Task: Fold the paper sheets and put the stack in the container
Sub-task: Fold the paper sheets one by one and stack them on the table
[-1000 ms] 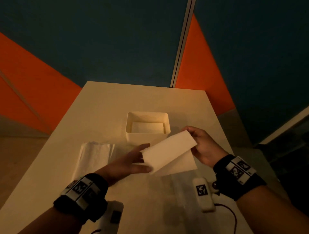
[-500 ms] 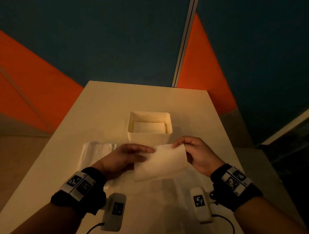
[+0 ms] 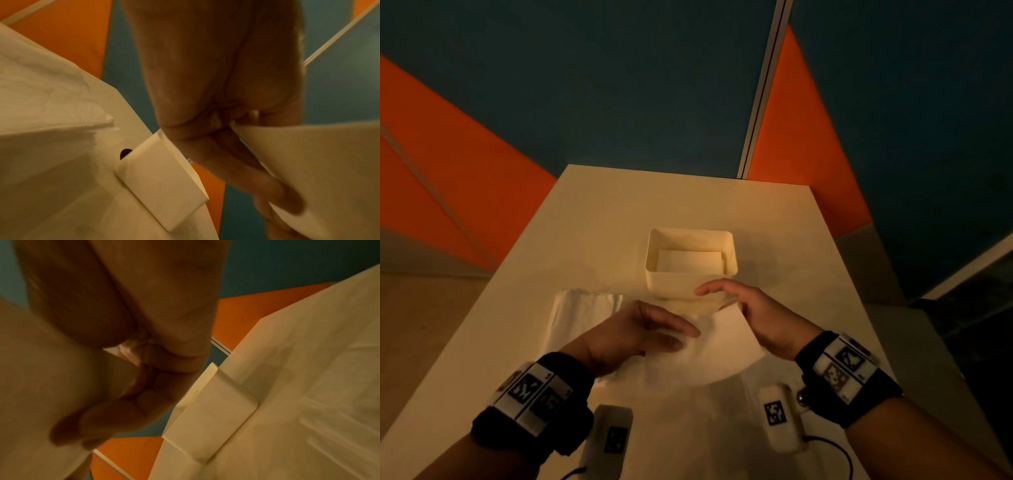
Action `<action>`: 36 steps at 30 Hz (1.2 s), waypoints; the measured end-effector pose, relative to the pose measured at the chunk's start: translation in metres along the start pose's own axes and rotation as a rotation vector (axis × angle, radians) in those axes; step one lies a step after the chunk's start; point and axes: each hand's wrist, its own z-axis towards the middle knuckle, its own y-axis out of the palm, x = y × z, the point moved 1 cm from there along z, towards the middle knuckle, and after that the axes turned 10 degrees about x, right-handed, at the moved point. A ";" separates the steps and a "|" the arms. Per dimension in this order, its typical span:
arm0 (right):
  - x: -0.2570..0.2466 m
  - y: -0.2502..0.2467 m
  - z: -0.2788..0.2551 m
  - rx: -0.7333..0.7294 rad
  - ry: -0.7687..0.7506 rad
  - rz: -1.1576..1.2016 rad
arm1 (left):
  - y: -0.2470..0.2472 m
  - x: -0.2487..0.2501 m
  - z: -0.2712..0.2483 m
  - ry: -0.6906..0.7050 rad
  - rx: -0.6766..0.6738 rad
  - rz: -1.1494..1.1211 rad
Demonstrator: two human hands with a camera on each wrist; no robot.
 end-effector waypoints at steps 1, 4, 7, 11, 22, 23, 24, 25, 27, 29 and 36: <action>0.001 -0.001 0.000 0.031 0.018 0.041 | -0.002 -0.001 -0.001 0.011 0.077 -0.010; 0.005 -0.008 -0.001 0.165 0.122 0.263 | -0.018 -0.009 -0.008 0.056 0.321 -0.071; 0.016 -0.019 -0.002 0.325 0.199 0.341 | -0.041 -0.023 -0.021 0.090 0.550 -0.199; 0.034 -0.031 -0.003 0.465 0.259 0.258 | -0.058 -0.043 -0.035 0.065 0.821 -0.269; 0.064 -0.047 -0.004 0.555 0.344 0.152 | -0.058 -0.075 -0.048 -0.019 1.095 0.441; 0.066 -0.048 -0.004 0.557 0.348 0.146 | -0.057 -0.076 -0.048 -0.023 1.091 0.523; 0.068 -0.049 -0.005 0.559 0.352 0.139 | -0.057 -0.078 -0.049 -0.020 1.082 0.594; 0.070 -0.050 -0.005 0.560 0.357 0.132 | -0.057 -0.080 -0.050 -0.019 1.067 0.656; 0.075 -0.053 -0.007 0.565 0.364 0.113 | -0.058 -0.084 -0.053 -0.014 1.026 0.780; 0.079 -0.056 -0.008 0.575 0.368 0.090 | -0.058 -0.083 -0.056 -0.084 1.018 0.856; 0.101 -0.077 -0.009 0.669 0.410 -0.336 | -0.057 -0.072 -0.061 -0.250 0.945 0.983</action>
